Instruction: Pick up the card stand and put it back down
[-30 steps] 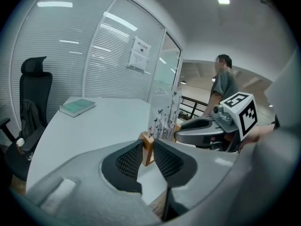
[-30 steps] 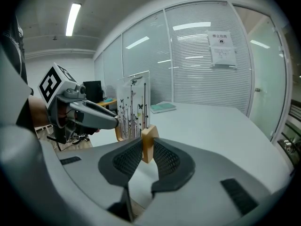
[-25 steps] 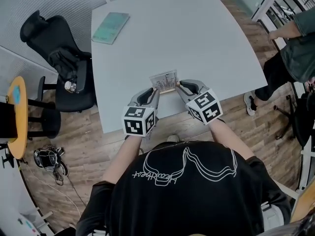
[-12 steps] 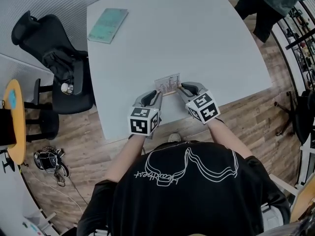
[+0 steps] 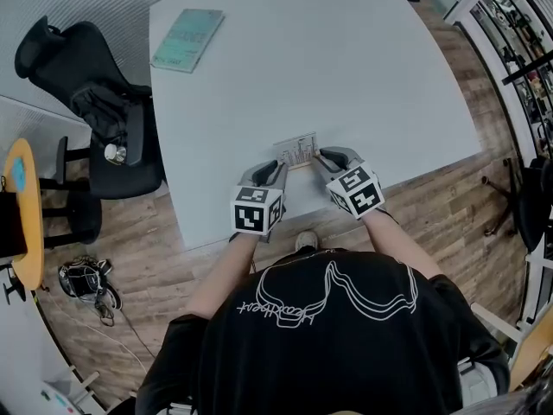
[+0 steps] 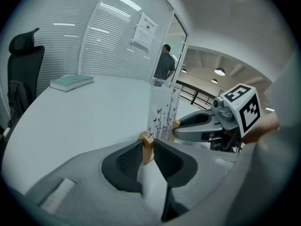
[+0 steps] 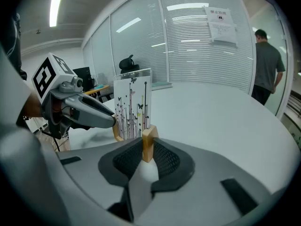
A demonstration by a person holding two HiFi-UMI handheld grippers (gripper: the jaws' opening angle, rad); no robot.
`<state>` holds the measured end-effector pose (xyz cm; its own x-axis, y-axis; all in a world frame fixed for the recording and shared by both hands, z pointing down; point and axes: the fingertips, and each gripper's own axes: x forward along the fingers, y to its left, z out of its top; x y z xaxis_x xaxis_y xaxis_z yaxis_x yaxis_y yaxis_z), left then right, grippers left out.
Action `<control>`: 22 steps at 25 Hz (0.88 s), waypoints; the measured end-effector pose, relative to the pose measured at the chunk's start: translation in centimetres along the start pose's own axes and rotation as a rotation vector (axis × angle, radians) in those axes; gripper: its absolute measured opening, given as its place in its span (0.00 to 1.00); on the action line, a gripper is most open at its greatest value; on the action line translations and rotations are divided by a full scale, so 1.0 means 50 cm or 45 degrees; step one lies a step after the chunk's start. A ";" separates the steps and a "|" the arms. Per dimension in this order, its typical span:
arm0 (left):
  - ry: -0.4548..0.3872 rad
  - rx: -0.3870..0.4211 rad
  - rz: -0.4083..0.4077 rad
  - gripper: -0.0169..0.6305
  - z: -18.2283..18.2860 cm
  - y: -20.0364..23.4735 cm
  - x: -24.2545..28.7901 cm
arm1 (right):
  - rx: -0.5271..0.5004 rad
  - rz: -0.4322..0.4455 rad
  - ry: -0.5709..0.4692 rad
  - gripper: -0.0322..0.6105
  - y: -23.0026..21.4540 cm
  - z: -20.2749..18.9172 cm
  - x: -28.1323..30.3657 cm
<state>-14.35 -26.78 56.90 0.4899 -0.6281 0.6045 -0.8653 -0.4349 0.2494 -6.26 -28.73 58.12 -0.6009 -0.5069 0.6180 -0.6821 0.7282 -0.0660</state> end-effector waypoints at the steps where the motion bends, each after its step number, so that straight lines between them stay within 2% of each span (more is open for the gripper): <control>1: -0.001 0.000 0.001 0.15 -0.002 0.001 0.001 | 0.003 0.003 0.000 0.17 0.001 -0.003 0.002; 8: -0.018 0.013 0.017 0.15 -0.004 0.003 0.001 | 0.015 0.038 -0.013 0.17 0.003 -0.008 0.005; 11: -0.022 0.023 0.031 0.15 -0.004 0.004 0.002 | 0.069 0.067 -0.028 0.17 0.003 -0.008 0.005; 16: -0.047 0.019 0.039 0.15 0.001 0.004 0.002 | 0.119 0.100 -0.056 0.23 0.005 -0.001 0.000; 19: -0.103 -0.021 0.033 0.26 0.012 -0.001 -0.009 | 0.137 0.095 -0.084 0.25 0.000 0.006 -0.017; 22: -0.148 -0.050 0.030 0.27 0.026 -0.012 -0.040 | 0.142 0.081 -0.124 0.26 -0.006 0.018 -0.052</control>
<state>-14.65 -26.09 54.55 0.4765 -0.7097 0.5190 -0.8791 -0.3951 0.2668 -4.86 -28.03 55.82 -0.6781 -0.5077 0.5315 -0.6803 0.7072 -0.1924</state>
